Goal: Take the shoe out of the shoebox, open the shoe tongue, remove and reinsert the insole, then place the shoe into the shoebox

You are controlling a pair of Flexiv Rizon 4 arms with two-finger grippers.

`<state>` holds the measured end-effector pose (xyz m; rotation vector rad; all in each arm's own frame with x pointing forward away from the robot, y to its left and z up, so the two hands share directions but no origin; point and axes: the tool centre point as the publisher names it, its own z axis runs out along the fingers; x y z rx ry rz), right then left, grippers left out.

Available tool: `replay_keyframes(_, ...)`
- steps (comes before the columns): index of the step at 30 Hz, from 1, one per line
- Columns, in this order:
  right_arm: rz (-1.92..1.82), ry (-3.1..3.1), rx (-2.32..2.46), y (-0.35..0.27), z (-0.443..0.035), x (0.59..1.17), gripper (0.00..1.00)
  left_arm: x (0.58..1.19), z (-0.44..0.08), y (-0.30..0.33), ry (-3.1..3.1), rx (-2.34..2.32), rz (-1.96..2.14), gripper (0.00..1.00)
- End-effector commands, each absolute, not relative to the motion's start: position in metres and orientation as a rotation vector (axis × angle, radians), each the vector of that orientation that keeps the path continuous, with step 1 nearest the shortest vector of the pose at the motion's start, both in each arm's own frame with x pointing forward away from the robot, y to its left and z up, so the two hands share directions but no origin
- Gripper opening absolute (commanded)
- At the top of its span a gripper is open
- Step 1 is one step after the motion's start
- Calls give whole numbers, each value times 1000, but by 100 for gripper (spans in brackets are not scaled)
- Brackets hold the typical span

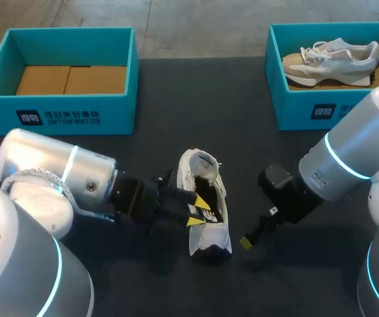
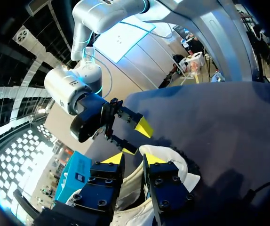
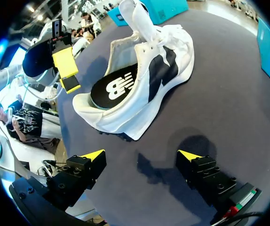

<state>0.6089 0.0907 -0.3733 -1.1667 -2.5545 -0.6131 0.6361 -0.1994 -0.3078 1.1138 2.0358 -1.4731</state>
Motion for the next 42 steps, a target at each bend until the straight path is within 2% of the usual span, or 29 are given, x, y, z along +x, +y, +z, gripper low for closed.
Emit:
replay_keyframes(1,-612,-2557,-1170,92,-373,608,100,636,-296,-187,2067,1149,-1449,27)
replay_keyframes(7,-612,-2557,-1170,92,-373,608,100,646,-287,-179,2107,1223,-1355,27)
replay_keyframes(12,-612,-2557,-1170,92,-373,608,100,655,-278,-181,2132,1332,-1251,22)
replay_keyframes(19,-612,-2557,-1170,92,-373,608,100,663,-270,-188,2193,1529,-1100,22)
replay_keyframes(21,-612,-2557,-1170,92,-373,608,100,664,-270,-190,2217,1581,-1058,15)
replay_keyframes(22,-612,-2557,-1170,92,-373,608,100,665,-270,-192,2229,1604,-1041,5)
replay_keyframes(23,-612,-2557,-1170,92,-373,608,100,665,-271,-193,2235,1632,-1023,0)
replay_keyframes(42,-506,-2592,-1117,17,-343,613,100,658,-291,-209,2320,1853,-811,0)
